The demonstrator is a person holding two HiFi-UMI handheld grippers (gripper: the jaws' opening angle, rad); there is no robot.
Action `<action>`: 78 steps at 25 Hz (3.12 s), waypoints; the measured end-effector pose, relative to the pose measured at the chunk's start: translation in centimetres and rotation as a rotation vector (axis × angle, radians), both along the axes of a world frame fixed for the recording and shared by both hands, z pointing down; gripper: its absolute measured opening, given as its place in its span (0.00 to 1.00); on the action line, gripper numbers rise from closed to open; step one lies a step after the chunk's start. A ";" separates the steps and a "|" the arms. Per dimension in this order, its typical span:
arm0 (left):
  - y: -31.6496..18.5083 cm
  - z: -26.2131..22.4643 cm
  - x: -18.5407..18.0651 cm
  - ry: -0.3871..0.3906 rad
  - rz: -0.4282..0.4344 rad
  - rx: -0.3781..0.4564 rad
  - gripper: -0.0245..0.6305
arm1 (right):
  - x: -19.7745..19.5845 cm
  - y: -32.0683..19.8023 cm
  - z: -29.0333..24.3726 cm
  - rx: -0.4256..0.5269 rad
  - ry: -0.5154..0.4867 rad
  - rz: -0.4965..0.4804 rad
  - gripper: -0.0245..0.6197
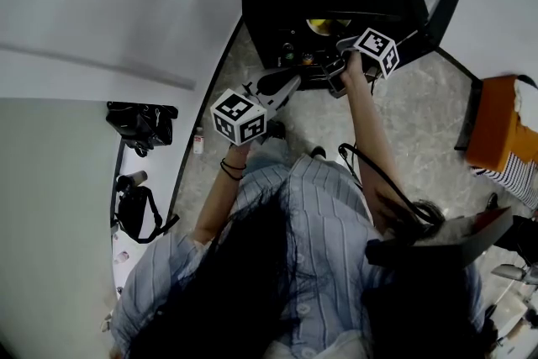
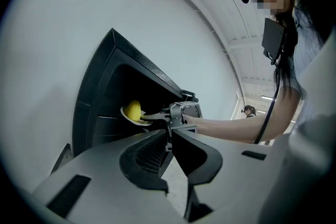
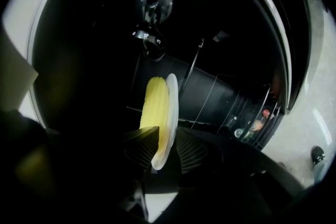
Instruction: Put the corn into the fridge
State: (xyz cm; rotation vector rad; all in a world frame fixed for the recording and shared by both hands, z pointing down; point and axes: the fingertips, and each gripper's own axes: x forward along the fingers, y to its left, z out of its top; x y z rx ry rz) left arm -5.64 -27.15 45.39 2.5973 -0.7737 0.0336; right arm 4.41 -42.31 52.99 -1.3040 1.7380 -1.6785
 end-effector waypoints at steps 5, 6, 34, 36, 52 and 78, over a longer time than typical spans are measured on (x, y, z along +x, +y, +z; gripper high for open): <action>0.1 0.1 0.2 0.003 0.009 -0.002 0.10 | 0.7 0.3 -0.3 0.013 -0.025 0.024 0.19; 0.2 0.1 0.3 0.003 0.011 -0.002 0.10 | 0.9 0.4 -0.5 0.018 -0.027 0.028 0.19; -0.1 0.6 0.3 0.004 -0.004 -0.026 0.10 | -1.6 4.4 -0.8 0.169 0.618 -0.315 0.11; -0.2 0.8 0.1 0.000 -0.014 -0.033 0.10 | -1.5 4.1 -0.8 0.173 0.626 -0.328 0.11; -0.4 0.8 -0.6 -0.015 -0.020 -0.030 0.10 | -2.0 -0.9 -0.6 0.203 0.795 -0.336 0.10; 1.8 1.5 0.0 -0.029 -0.034 -0.040 0.10 | -1.7 5.4 -3.3 0.281 0.706 -0.316 0.10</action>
